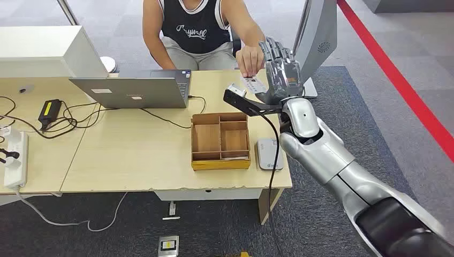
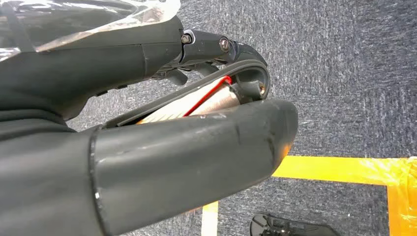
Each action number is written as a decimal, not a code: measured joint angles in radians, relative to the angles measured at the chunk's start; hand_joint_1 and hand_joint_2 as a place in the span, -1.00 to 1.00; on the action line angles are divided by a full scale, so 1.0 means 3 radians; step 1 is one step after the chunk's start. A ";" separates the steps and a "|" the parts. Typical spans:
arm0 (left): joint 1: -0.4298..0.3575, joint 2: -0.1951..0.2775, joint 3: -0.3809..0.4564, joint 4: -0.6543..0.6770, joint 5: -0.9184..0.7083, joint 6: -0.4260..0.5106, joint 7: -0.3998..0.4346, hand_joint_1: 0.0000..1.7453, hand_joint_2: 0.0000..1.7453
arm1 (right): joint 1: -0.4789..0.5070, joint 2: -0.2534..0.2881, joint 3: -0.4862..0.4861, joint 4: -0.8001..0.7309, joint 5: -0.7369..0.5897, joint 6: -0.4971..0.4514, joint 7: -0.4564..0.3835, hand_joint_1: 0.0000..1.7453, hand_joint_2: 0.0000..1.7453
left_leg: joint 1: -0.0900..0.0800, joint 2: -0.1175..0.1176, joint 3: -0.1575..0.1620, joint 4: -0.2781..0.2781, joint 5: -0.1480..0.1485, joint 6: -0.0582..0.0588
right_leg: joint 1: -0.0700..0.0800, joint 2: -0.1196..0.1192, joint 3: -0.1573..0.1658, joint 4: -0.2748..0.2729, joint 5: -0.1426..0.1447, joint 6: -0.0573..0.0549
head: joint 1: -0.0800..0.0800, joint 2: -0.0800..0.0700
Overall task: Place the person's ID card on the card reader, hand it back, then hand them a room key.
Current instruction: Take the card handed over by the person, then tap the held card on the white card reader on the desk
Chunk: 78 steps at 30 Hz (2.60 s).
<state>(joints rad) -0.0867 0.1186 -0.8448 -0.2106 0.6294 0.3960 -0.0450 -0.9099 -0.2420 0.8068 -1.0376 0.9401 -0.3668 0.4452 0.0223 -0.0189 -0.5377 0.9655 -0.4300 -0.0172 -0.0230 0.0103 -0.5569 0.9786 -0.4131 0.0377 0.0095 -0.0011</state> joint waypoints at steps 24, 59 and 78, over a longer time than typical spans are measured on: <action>-0.0003 -0.0034 -0.0031 0.0000 0.0000 -0.0002 -0.0096 -1.00 -1.00 | -0.0150 0.0070 0.0178 0.0393 -0.0216 -0.0133 -0.0033 1.00 1.00 | 0.0000 0.0001 0.0001 0.0001 0.0000 0.0000 | 0.0000 0.0001 -0.0001 -0.0001 0.0000 0.0000 | 0.0001 -0.0001; -0.0007 -0.0092 -0.0054 -0.0001 0.0155 0.0043 -0.0179 -1.00 -1.00 | 0.0052 -0.0173 0.0291 0.0362 -0.0742 -0.0511 -0.0028 1.00 1.00 | 0.0000 0.0003 0.0004 0.0003 -0.0001 0.0000 | 0.0000 0.0003 -0.0002 -0.0003 0.0001 -0.0001 | -0.0001 0.0000; 0.0009 -0.0110 -0.0054 0.0000 0.0273 0.0098 -0.0064 -1.00 -1.00 | 0.1400 -0.0663 -0.0293 -0.0016 -0.1188 -0.0797 -0.0011 1.00 1.00 | 0.0000 -0.0001 0.0003 0.0002 -0.0005 0.0002 | 0.0000 0.0002 0.0001 -0.0004 -0.0001 0.0002 | 0.0000 0.0000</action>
<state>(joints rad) -0.0840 0.0857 -0.8610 -0.2106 0.7113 0.4254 -0.0641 -0.4900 -0.4410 0.7189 -1.0425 0.5838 -0.6060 0.4420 0.0221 -0.0193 -0.5370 0.9660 -0.4316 -0.0166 -0.0231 0.0109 -0.5566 0.9774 -0.4135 0.0381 0.0096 -0.0011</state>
